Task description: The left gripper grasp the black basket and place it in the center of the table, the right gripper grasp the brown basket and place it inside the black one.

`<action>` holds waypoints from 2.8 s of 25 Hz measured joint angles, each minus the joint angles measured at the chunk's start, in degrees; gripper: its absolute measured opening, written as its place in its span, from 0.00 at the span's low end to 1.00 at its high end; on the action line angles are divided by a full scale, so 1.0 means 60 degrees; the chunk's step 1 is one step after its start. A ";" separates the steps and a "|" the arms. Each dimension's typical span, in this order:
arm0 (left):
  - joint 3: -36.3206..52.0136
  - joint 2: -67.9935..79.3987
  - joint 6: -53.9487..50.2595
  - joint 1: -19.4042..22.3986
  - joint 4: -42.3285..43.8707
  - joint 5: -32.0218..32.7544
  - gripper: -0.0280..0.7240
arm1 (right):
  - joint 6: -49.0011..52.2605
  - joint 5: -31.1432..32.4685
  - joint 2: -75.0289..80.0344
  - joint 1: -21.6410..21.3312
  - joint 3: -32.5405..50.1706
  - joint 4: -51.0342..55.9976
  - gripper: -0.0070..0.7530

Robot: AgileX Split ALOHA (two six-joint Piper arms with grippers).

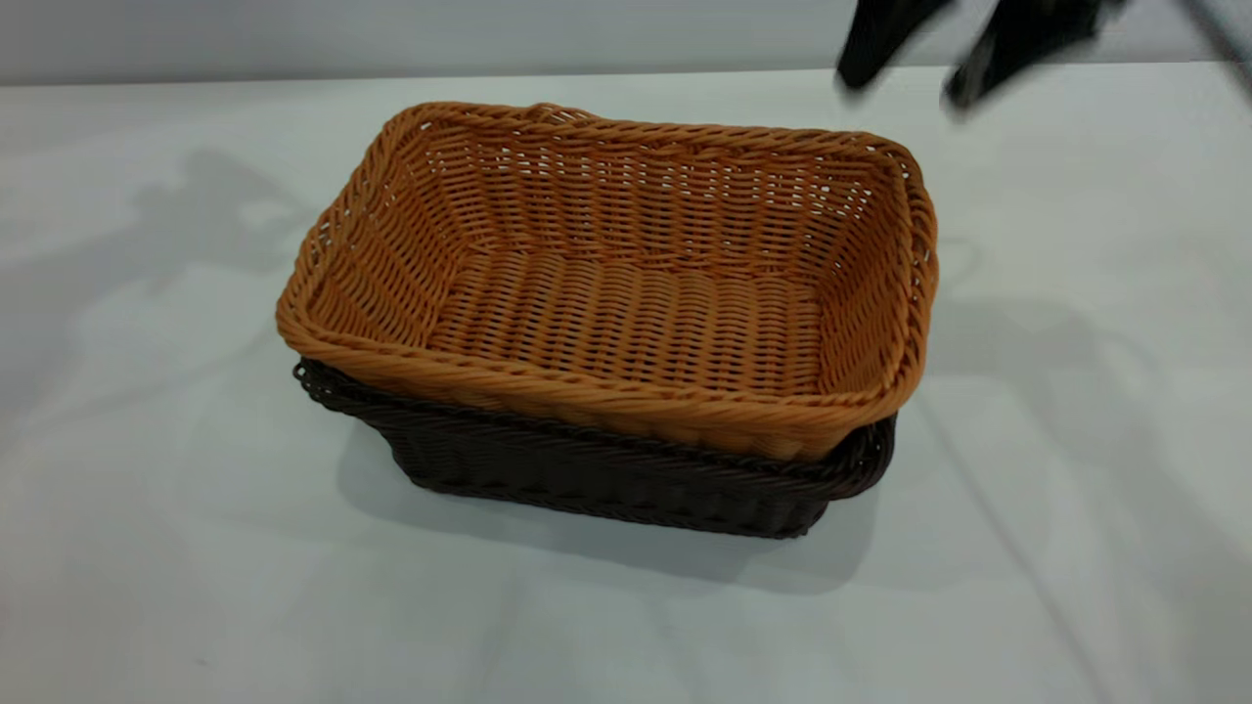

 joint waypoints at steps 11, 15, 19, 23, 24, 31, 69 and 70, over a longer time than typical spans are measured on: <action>0.0000 -0.3116 -0.3549 0.0000 0.1294 0.2802 0.76 | 0.0425 0.1557 -0.5317 0.0000 -0.0299 -0.0204 0.77; 0.0000 -0.4122 -0.4563 0.0000 0.1653 0.2802 0.76 | 0.0466 0.2696 -0.7062 0.0000 -0.0299 -0.0193 0.77; 0.0397 -0.5242 -0.5613 0.0000 0.2698 0.2802 0.76 | 0.0757 0.3254 -0.8526 0.0000 -0.0261 -0.0149 0.77; 0.1908 -0.6647 -0.6077 0.0000 0.3442 0.2802 0.76 | 0.0908 0.3287 -0.9867 0.0000 0.0867 0.0150 0.77; 0.2460 -0.7077 -0.6100 0.0000 0.3503 0.2802 0.76 | 0.0908 0.3296 -1.0222 0.0000 0.1360 0.0215 0.77; 0.6419 -1.0473 -0.6199 0.0000 0.3532 0.2802 0.76 | 0.0912 0.3010 -1.2850 0.0000 0.4824 0.0251 0.77; 1.2677 -1.8453 -0.6094 0.0000 0.3998 0.2497 0.76 | 0.2059 0.2291 -1.8942 0.0000 0.9168 -0.2971 0.77; 1.2677 -1.8453 -0.6094 0.0000 0.4008 0.2497 0.76 | 0.2059 0.2291 -1.8942 0.0000 0.9168 -0.2971 0.77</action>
